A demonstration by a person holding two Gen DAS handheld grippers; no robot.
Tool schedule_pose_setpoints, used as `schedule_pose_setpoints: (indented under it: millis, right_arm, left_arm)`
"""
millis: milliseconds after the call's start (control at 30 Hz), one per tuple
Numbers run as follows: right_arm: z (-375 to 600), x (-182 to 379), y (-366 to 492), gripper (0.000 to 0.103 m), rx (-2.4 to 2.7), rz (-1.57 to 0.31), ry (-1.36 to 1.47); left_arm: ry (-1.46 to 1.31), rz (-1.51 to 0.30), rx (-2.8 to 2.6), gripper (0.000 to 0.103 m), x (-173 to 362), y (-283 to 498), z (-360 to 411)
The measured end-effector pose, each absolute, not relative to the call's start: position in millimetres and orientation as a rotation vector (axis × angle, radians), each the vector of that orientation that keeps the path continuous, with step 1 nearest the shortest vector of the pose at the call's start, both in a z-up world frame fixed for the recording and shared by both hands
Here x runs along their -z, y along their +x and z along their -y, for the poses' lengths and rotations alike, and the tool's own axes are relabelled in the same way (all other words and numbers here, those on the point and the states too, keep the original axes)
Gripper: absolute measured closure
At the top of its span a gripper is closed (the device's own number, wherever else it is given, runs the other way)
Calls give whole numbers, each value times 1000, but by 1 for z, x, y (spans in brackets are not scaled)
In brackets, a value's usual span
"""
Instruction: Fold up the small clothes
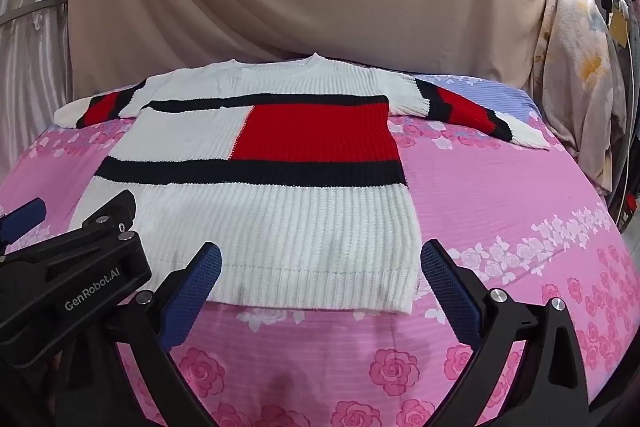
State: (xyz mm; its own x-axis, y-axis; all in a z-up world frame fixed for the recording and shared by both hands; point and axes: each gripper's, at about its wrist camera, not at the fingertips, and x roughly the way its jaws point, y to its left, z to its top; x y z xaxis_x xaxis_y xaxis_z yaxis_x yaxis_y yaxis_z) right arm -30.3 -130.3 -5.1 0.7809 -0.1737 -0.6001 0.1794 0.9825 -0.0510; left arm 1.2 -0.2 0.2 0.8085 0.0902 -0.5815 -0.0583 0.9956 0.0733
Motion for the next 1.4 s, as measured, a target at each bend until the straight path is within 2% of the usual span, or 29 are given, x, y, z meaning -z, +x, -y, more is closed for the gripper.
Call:
schedule_pose_setpoints:
  millis: [400, 567, 1100, 1400]
  right_arm:
    - [134, 7, -29, 5, 194, -644, 17]
    - [133, 9, -27, 5, 196, -646, 13]
    - [133, 14, -22, 5, 206, -664, 7]
    - [133, 13, -20, 5, 212, -661, 9]
  left_arm:
    - [65, -623, -69, 5, -1, 5, 2]
    - [97, -566, -63, 5, -2, 2, 5]
    - [48, -657, -60, 5, 9, 11, 6]
    - [70, -640, -79, 5, 4, 11, 9]
